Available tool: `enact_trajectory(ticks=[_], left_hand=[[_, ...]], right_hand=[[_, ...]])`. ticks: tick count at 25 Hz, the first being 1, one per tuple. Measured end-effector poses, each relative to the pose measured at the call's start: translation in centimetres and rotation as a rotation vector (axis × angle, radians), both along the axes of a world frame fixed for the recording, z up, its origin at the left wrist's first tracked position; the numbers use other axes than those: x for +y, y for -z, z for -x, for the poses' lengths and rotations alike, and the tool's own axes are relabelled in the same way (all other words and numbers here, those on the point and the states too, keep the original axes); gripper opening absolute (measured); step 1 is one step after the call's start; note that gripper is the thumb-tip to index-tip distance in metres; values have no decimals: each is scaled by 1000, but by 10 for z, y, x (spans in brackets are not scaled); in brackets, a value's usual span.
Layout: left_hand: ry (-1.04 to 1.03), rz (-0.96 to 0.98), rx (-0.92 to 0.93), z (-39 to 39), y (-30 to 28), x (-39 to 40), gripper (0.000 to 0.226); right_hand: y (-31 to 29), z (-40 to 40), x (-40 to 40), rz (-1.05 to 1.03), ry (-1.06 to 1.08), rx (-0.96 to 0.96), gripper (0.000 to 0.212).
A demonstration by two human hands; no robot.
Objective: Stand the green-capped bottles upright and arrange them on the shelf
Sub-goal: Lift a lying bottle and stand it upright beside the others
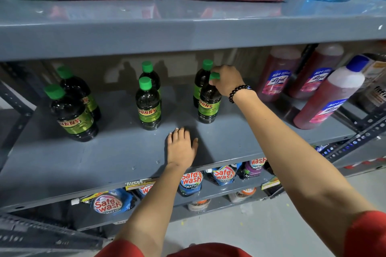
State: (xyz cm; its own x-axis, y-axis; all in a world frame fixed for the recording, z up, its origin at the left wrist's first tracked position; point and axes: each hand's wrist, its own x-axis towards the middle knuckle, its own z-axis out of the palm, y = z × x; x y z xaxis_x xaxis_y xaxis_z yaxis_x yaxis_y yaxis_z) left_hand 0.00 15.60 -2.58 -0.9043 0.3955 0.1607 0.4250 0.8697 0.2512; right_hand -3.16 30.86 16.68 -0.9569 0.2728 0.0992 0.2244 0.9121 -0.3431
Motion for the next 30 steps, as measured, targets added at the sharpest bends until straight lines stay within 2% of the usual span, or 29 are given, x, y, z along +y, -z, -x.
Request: enact_trajectory(ticks=[6, 17, 24, 30], left_hand=[[-10, -4, 9, 0, 0, 1, 45], [-2, 11, -17, 0, -1, 1, 47], [-10, 18, -25, 0, -2, 1, 47], [-14, 23, -21, 0, -2, 1, 47]], right_hand=[[1, 4, 6, 67, -81, -48, 44], [-1, 8, 4, -101, -128, -74, 47], [3, 9, 4, -63, -63, -47, 48], [-2, 4, -4, -76, -94, -29, 45]])
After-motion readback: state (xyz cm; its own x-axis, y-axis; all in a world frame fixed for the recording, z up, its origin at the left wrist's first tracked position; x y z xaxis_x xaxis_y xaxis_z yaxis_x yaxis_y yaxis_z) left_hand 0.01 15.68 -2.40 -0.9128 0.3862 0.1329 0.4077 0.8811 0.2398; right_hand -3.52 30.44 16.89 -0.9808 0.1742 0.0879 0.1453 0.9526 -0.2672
